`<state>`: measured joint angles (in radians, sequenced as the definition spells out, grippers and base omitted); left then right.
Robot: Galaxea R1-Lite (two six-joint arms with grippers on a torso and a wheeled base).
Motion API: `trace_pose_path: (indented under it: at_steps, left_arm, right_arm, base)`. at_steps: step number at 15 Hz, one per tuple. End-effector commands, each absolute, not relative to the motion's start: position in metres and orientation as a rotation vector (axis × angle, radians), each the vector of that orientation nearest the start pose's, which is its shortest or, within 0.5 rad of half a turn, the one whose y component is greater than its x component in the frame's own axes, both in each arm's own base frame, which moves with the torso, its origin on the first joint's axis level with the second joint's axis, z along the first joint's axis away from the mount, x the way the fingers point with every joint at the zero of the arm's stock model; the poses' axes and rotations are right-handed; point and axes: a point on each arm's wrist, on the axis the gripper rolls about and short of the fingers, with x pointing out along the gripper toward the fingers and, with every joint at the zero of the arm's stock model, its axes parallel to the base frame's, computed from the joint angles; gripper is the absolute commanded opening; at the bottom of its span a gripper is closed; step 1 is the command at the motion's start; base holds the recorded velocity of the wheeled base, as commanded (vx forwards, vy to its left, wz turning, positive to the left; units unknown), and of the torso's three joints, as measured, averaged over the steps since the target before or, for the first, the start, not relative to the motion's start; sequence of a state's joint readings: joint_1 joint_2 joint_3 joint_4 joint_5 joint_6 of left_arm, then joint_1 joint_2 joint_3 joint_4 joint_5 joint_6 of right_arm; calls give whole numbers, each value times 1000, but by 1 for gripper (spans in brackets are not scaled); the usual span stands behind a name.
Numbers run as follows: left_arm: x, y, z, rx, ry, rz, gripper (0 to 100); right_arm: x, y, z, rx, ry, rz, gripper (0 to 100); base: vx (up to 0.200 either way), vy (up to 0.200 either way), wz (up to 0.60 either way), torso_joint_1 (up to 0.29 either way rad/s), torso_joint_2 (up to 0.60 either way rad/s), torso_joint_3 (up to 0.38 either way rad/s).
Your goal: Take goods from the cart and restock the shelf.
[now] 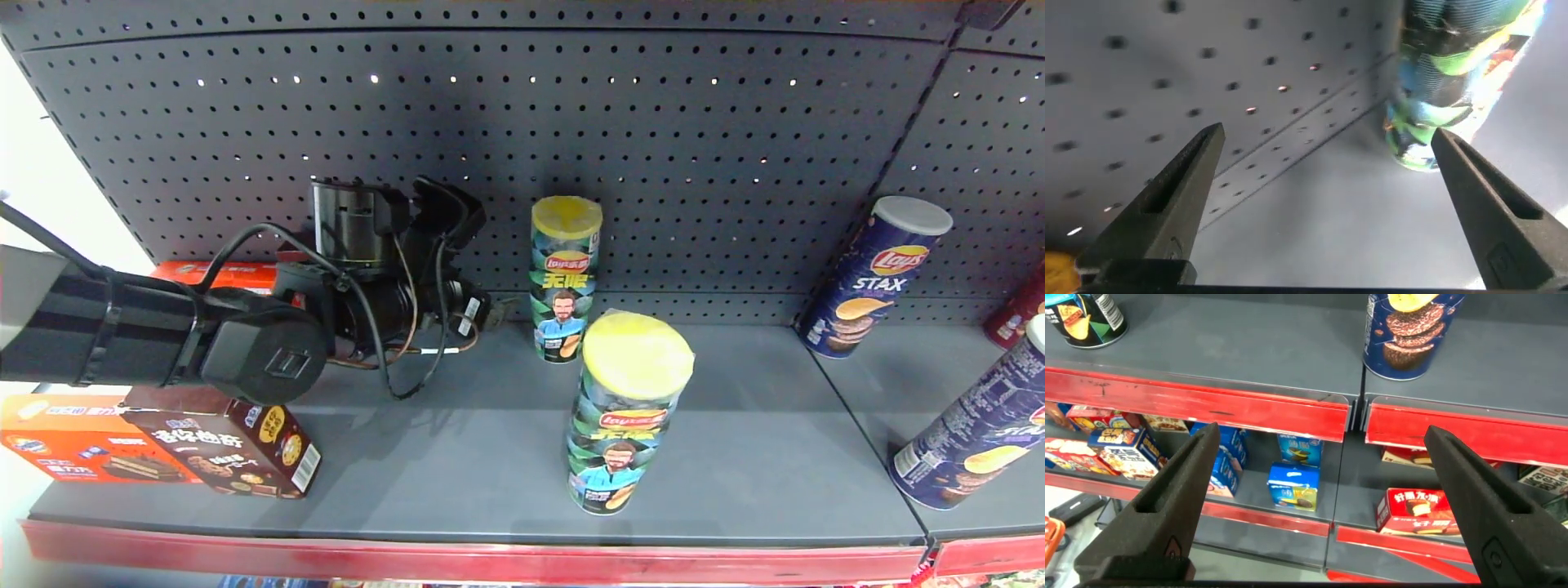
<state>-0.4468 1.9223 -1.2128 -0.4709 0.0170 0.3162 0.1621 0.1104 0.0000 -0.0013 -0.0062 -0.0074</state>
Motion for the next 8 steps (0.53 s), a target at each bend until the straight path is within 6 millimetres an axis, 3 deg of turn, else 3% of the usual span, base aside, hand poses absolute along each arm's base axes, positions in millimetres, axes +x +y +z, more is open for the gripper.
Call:
trace_pose_path:
  at_steps: [1,8]
  left_arm:
    - [345,-165,204,372,156,-447,100]
    - [366,-177,178,391,176,-400,100]
  right_arm:
    - [-14,-2,78,-17,110,157,100]
    - [-14,-2,78,-17,110,155,100]
  base:
    - [0,0,0,0,0,0]
    - [0,0,0,0,0,0]
